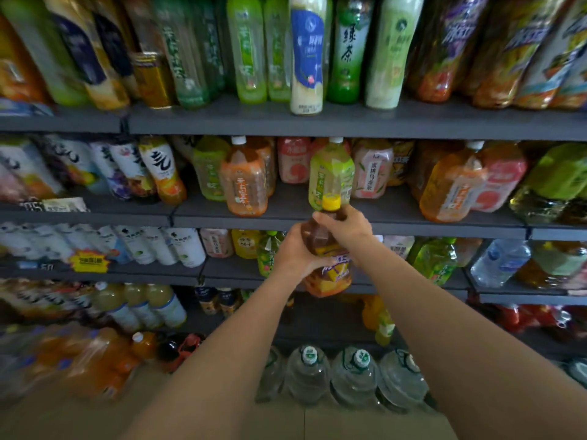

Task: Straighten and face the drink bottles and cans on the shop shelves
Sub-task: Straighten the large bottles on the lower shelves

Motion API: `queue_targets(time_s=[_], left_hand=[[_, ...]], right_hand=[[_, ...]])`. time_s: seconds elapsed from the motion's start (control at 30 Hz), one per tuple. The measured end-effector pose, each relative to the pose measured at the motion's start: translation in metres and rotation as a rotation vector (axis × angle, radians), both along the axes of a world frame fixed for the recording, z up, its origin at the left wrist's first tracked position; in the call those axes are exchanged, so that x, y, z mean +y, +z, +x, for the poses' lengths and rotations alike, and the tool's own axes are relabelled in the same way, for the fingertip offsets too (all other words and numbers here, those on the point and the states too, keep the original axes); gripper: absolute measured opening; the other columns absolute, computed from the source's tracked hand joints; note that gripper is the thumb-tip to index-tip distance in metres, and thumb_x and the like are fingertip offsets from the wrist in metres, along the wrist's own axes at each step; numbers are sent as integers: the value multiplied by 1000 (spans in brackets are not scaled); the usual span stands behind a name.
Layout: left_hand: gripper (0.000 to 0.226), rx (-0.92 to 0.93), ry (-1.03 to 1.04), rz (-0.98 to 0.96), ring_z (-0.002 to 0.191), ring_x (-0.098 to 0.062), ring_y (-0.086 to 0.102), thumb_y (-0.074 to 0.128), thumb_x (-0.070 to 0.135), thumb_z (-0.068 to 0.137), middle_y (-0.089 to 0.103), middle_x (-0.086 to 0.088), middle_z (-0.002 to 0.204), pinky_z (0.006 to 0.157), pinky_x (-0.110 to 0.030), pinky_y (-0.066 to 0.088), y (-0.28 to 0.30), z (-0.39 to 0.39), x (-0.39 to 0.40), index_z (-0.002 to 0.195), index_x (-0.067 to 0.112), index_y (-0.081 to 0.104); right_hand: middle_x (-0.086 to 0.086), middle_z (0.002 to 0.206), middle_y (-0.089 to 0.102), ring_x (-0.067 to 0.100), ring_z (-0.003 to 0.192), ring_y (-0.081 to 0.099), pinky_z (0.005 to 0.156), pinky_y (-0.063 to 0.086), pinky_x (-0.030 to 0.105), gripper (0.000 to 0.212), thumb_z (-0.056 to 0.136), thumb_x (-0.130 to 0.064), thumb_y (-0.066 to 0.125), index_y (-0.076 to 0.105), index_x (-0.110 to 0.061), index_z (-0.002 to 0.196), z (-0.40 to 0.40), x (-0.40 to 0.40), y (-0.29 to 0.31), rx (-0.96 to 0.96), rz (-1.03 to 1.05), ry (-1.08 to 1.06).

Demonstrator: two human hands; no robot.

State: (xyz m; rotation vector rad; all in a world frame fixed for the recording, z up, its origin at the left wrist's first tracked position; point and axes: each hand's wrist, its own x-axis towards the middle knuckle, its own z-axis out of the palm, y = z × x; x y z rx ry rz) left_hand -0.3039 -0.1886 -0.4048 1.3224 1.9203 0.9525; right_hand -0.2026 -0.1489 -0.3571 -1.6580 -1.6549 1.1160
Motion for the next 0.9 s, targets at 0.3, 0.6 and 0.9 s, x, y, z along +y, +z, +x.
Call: queue_targets(time_s=[0.3, 0.6, 0.9], left_hand=[[85, 163, -22, -163, 120, -22, 52, 87, 29, 58, 57, -1, 126, 97, -37, 45, 23, -33, 5, 129, 18, 41], [93, 267, -177, -235, 125, -25, 49, 86, 31, 60, 51, -5, 134, 97, -32, 41, 25, -17, 2, 136, 16, 35], [90, 204, -242, -123, 124, -26, 49, 87, 23, 57, 54, -7, 132, 101, -38, 42, 49, 27, 54, 134, 17, 39]], right_hand=[[11, 140, 45, 32, 132, 39, 108, 35, 49, 100, 56, -71, 67, 37, -19, 137, -25, -8, -10, 139, -117, 30], [18, 122, 59, 34, 118, 50, 97, 42, 41, 66, 87, -61, 47, 59, -4, 118, 2, 11, -1, -286, -94, 57], [17, 130, 50, 37, 121, 43, 105, 34, 45, 63, 85, -61, 48, 57, -9, 119, 36, 42, 33, -212, -108, -196]])
